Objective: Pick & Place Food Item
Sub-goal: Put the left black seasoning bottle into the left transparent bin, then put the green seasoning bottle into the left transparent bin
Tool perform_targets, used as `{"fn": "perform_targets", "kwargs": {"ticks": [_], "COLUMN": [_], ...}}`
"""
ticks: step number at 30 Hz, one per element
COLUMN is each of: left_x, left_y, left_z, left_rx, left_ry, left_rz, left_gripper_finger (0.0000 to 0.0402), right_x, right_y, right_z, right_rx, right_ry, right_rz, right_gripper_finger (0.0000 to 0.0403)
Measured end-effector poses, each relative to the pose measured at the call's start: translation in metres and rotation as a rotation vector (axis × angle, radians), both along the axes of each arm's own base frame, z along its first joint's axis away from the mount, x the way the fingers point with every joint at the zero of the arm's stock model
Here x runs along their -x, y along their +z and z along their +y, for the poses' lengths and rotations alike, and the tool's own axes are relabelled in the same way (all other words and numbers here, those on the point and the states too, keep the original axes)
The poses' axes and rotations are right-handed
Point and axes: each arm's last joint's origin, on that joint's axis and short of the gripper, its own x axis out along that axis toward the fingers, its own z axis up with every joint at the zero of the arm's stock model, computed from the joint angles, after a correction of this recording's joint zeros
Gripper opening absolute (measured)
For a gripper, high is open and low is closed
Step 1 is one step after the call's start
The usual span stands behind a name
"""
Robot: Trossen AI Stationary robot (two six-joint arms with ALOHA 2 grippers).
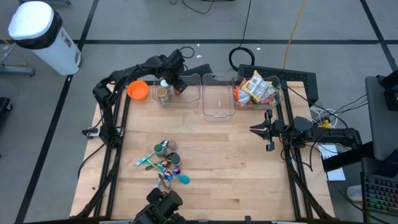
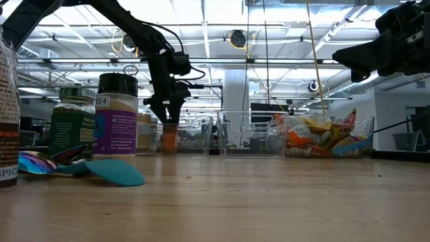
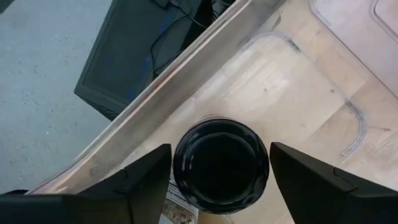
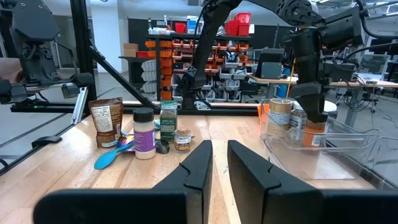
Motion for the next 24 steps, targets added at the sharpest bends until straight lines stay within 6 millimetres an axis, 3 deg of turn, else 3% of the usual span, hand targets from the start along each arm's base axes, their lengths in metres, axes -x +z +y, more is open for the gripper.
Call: {"fn": "perform_targets", "kwargs": {"ticks": [7,13,17,24], "left_x": [0.004,0.015,0.019,0.007], "left_y": [0.015,0.05,0.08,0.122], "left_z": [-0.002,-0.012,-0.031,-0.086], "left_rx": [-0.043,-0.14,-0.197,-0.282], "left_ry": [0.011,0.051,0.034,-0.112], "left_rz": [-0.016,-0.061,-0.129,-0.261], "left_gripper_finger": [0.0293,0.0279,0.0272,0.0271], "right_x": [0.0,0.0,0.0,0.0], "right_y": [0.0,0.0,0.0,0.0], "right_z": [0.0,0.0,0.0,0.0], "right_rx": [0.0,0.0,0.0,0.0], "right_ry": [0.0,0.0,0.0,0.0], "right_rz": [0.0,0.0,0.0,0.0], "right_gripper_finger": [0.0043,0.0043,0.0043,0.0043]}}
